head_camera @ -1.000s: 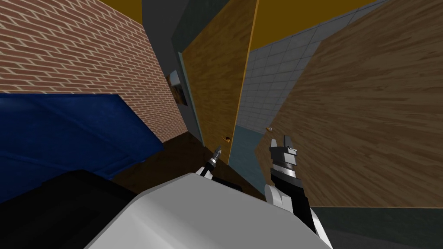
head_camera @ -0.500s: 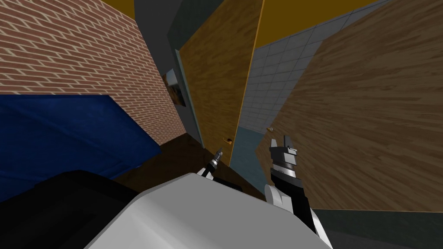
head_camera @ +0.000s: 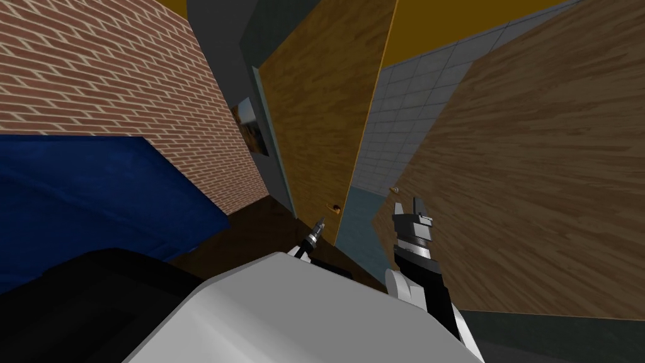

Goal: Push the door open

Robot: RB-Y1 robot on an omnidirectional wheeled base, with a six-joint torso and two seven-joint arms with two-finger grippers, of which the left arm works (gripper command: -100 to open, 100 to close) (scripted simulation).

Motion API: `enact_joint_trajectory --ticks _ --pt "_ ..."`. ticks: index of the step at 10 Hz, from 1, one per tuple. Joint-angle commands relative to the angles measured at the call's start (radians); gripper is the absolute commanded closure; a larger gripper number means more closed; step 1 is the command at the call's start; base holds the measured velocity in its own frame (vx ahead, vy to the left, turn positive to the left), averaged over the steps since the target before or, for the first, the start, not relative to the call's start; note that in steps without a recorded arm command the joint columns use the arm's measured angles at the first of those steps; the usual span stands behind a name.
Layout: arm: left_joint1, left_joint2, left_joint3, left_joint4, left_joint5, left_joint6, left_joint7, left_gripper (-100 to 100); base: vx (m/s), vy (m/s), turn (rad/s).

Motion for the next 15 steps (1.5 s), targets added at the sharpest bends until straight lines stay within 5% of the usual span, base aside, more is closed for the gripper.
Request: enact_joint_trajectory --ticks 1,8,9,15 --pt "-0.003 0.008 0.003 0.003 0.001 -0.001 -0.001 -100 0.174 -0.052 -0.022" --pt "-0.016 -0.008 0.018 0.025 0.006 -0.007 -0.005 -100 0.176 -0.059 -0.022" --pt "-0.016 -0.008 0.018 0.025 0.006 -0.007 -0.005 100 -0.012 0.004 0.005" --pt "-0.023 -0.003 0.03 0.025 0.01 -0.006 -0.009 100 0.007 -0.003 -0.003"
